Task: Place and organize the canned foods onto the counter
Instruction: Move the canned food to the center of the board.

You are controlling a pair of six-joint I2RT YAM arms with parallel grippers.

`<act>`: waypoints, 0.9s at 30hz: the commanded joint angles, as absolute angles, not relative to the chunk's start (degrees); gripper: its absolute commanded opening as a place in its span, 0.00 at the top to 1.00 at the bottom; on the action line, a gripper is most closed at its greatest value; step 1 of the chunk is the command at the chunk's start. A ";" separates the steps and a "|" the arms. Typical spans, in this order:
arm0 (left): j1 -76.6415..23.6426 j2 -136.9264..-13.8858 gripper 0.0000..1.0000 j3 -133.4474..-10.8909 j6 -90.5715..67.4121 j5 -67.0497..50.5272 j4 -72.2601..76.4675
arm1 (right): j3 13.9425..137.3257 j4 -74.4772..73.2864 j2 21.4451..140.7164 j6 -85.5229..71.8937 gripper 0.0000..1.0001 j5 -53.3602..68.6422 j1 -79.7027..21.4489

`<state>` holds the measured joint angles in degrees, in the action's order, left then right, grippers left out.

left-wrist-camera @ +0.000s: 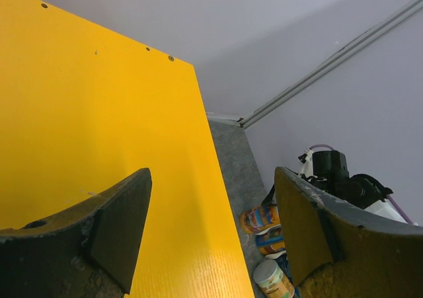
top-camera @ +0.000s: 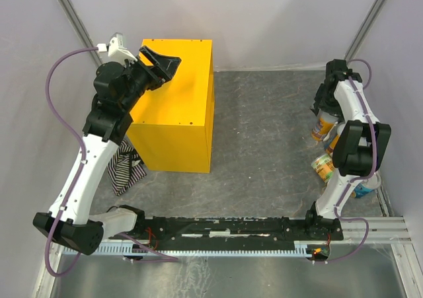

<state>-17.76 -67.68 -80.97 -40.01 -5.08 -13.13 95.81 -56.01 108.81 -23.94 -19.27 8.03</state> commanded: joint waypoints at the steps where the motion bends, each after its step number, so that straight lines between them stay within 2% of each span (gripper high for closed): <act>1: -17.97 -66.04 0.19 -80.70 -40.43 -6.00 -10.13 | 93.98 -54.33 106.90 -24.61 0.11 -17.23 7.71; 5: -18.02 -65.42 0.19 -80.49 -40.14 -5.68 -10.72 | 92.38 -53.54 105.61 -24.80 0.20 -16.51 7.44; 10: -18.07 -64.70 0.19 -80.55 -39.83 -5.21 -11.41 | 92.02 -53.53 104.41 -24.66 0.40 -15.32 6.29; 17: -18.02 -63.80 0.19 -81.42 -39.63 -3.98 -13.41 | 92.27 -54.56 102.67 -24.40 0.62 -14.59 1.95; 27: -18.01 -61.83 0.20 -82.01 -39.40 -4.56 -17.27 | 90.13 -54.23 99.31 -27.11 0.69 -15.25 -10.78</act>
<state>-17.76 -63.99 -80.27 -39.99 -4.60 -16.38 89.67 -55.11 104.79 -24.97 -15.27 -5.80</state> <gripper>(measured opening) 0.807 0.742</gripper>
